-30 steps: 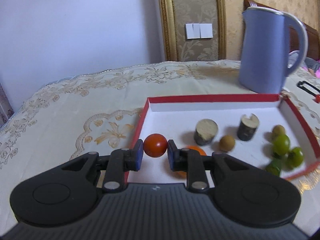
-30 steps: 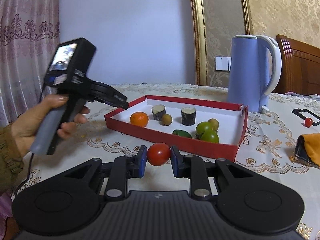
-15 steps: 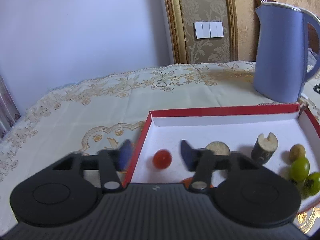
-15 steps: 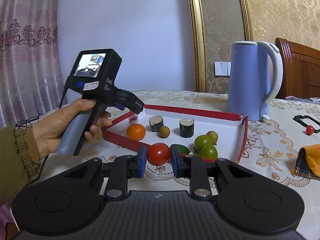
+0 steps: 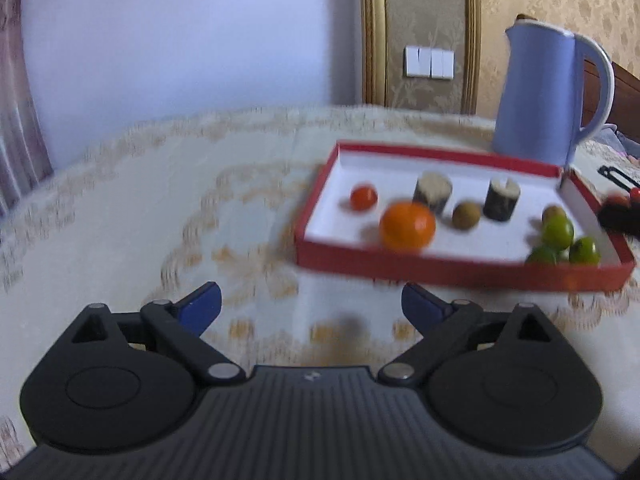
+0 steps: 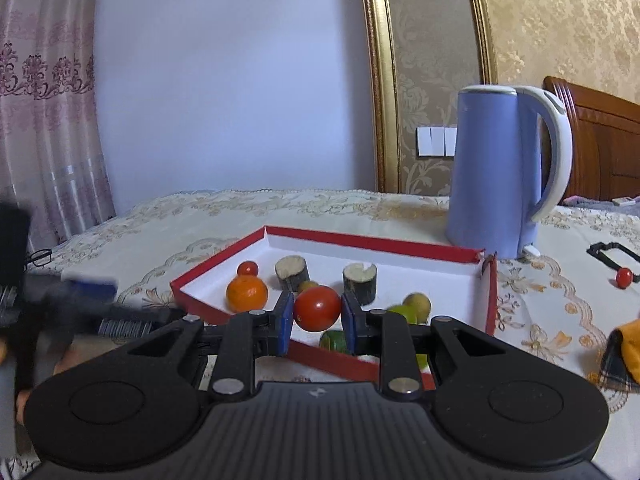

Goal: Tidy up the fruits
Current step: 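Grasp the red tomato with the left tool, drop it in the tray while the right tool carries its tomato, then set the red tomato on top of a dark slice and open the right tool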

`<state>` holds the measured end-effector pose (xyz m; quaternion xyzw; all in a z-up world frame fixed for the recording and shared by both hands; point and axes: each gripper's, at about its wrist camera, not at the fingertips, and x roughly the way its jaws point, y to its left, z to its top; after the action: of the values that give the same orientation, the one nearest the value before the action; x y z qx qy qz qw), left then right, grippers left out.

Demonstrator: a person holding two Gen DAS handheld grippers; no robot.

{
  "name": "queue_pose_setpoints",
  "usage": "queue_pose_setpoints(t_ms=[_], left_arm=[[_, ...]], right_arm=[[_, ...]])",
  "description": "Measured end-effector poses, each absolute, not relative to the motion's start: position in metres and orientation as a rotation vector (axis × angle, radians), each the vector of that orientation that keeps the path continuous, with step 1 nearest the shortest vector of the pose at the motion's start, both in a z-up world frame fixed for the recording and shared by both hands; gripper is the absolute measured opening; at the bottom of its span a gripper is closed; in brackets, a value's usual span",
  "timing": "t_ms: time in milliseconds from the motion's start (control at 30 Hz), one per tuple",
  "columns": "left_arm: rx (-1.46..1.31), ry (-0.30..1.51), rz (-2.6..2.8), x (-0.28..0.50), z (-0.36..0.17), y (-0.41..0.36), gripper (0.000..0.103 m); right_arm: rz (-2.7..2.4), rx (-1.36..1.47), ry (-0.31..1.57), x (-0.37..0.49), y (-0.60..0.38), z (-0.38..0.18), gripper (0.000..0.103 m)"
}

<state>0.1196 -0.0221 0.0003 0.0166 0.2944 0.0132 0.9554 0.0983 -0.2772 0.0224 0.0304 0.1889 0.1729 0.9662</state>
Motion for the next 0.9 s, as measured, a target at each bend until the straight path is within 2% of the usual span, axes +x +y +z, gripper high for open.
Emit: queue_pose_setpoints(t_ms=[367,767,900], left_arm=[[0.044,0.596,0.029,0.11,-0.013,-0.021,0.096],[0.047,0.578,0.029,0.107,-0.015,-0.024,0.102],[0.025,0.57,0.029,0.106,-0.014,-0.019,0.103]], right_arm=[[0.295,0.077,0.395,0.156,-0.26,0.029,0.025],[0.173,0.062,0.439,0.218,-0.247,0.011,0.025],[0.14,0.065,0.446,0.217,-0.25,0.004,0.051]])
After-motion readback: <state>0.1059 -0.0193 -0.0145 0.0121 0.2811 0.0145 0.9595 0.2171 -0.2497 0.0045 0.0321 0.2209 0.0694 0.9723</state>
